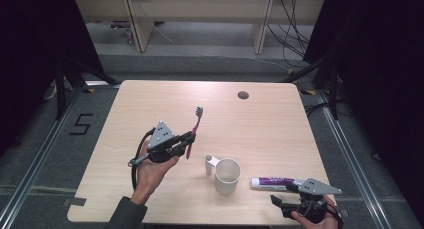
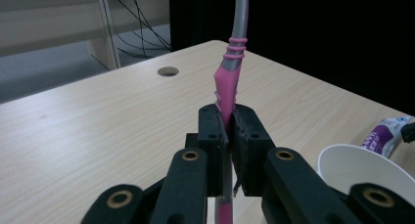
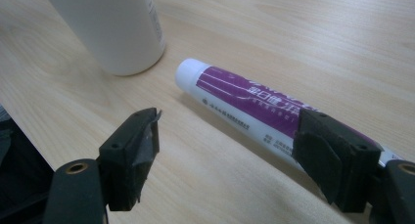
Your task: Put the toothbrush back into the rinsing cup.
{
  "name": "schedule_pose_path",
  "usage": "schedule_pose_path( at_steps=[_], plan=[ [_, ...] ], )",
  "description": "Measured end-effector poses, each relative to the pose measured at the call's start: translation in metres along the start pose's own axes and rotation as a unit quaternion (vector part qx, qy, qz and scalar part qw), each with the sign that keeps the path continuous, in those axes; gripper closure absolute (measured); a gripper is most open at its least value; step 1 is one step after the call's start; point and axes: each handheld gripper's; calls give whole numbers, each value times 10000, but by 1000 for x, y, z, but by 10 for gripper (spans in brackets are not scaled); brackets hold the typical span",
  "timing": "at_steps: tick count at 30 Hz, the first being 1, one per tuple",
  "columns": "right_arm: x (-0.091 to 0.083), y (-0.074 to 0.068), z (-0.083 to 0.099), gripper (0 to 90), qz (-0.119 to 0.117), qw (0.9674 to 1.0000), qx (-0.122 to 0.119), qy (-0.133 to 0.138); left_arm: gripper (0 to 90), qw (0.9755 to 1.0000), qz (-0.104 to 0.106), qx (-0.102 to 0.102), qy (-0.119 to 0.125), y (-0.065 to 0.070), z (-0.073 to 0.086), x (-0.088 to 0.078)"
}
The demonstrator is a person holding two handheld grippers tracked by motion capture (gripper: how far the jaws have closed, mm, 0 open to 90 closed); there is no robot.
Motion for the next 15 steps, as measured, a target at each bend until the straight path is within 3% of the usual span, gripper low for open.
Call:
schedule_pose_path(
  at_steps=[15],
  plan=[
    [1, 0, 0, 259, 11, 10000, -17, 1, 829, 9995, 209, -19, 242, 16, -5, 10]
  ],
)
Point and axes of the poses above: each handheld gripper's, and its own axes: x roughly forward along the jaws, z roughly out of its underside, y roughly to its right, and after that the axes turned 9 degrees about -x, right-handed
